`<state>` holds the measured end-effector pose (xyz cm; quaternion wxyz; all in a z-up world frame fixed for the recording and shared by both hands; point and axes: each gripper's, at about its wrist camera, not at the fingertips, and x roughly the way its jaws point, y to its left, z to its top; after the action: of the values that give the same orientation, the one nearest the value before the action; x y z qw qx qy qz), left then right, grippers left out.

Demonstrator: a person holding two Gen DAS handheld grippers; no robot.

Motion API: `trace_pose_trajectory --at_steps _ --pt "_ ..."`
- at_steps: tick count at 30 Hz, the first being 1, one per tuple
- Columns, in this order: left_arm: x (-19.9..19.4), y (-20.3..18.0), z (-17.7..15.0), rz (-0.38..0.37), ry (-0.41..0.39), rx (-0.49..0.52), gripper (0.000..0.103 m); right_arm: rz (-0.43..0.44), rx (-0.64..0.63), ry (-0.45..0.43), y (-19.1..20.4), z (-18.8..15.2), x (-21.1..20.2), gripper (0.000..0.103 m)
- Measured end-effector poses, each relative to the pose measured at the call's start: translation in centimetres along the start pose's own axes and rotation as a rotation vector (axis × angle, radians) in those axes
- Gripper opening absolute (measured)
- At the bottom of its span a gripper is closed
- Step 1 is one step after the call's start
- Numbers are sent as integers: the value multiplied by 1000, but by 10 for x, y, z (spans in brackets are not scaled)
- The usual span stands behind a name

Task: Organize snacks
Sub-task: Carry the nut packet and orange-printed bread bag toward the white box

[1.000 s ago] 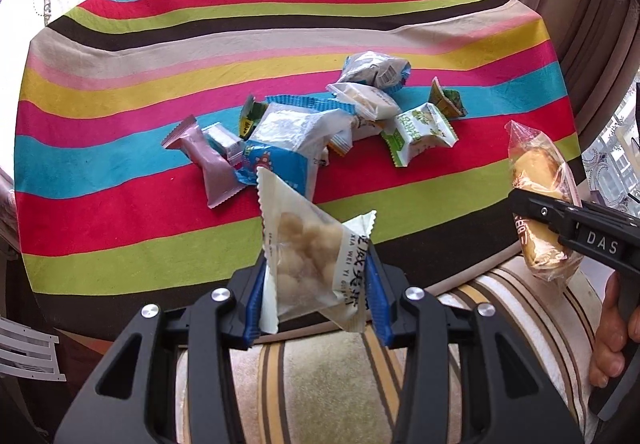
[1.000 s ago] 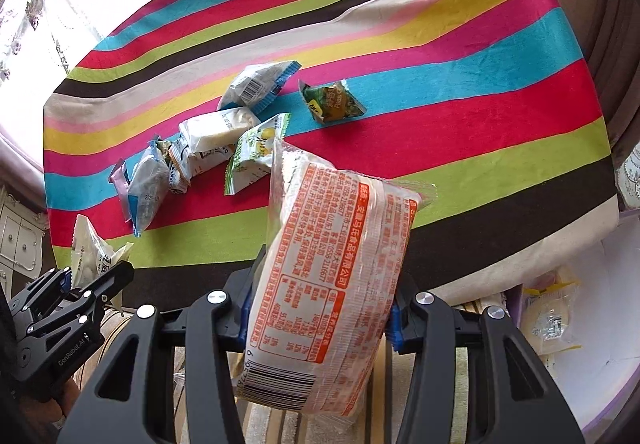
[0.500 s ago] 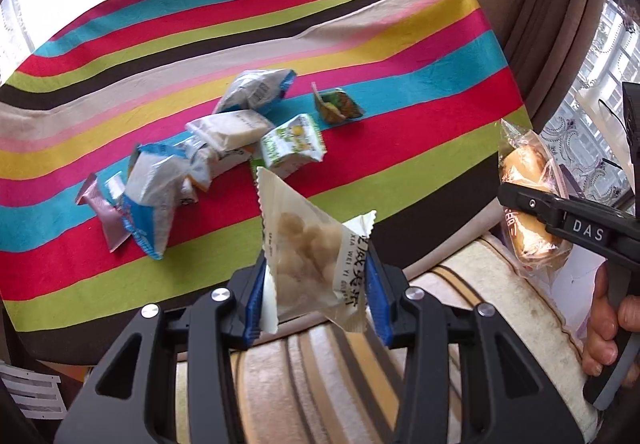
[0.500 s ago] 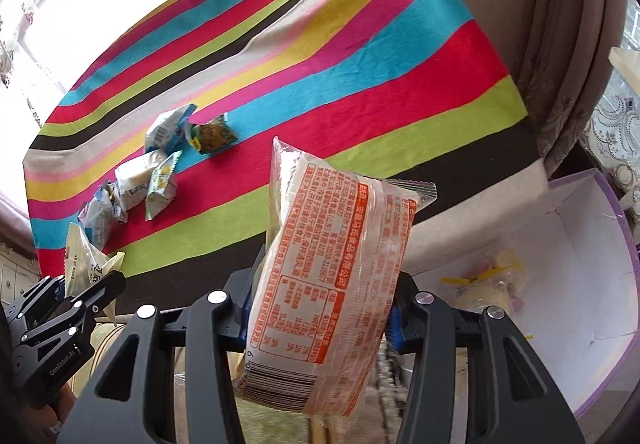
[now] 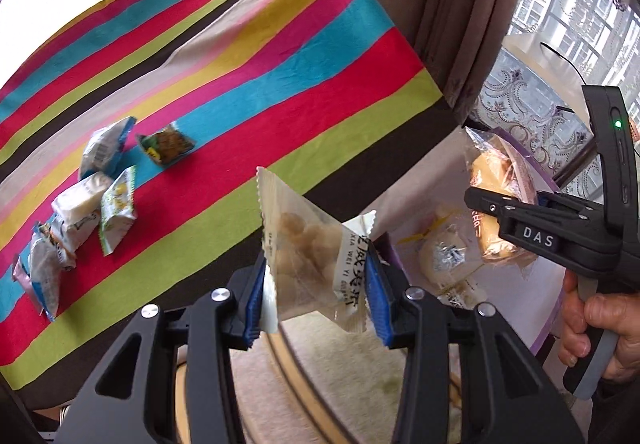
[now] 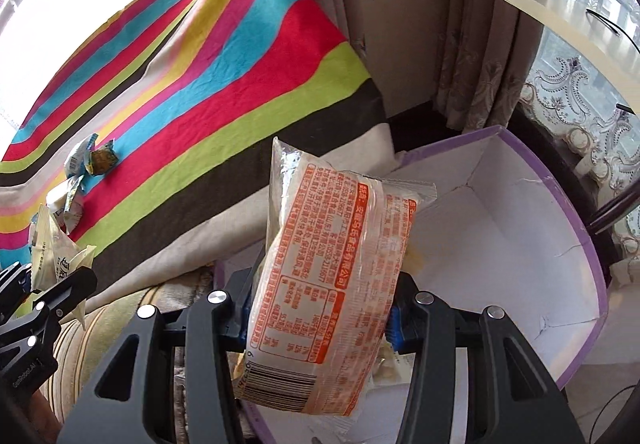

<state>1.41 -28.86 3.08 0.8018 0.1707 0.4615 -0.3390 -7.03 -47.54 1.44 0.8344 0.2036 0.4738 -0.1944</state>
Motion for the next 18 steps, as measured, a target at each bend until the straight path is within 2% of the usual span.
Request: trace_pose_trajectory --at_steps 6,12,17,18 --pt "18 -47 11 -33 28 87 43 -28 20 5 -22 -5 6 47" --pt "35 -64 19 -47 56 111 45 -40 38 7 -34 -4 10 47" --pt "41 -71 23 -59 62 124 55 -52 52 14 -37 -4 12 48" --pt "40 -72 22 -55 59 127 62 -56 55 12 -37 -4 12 49"
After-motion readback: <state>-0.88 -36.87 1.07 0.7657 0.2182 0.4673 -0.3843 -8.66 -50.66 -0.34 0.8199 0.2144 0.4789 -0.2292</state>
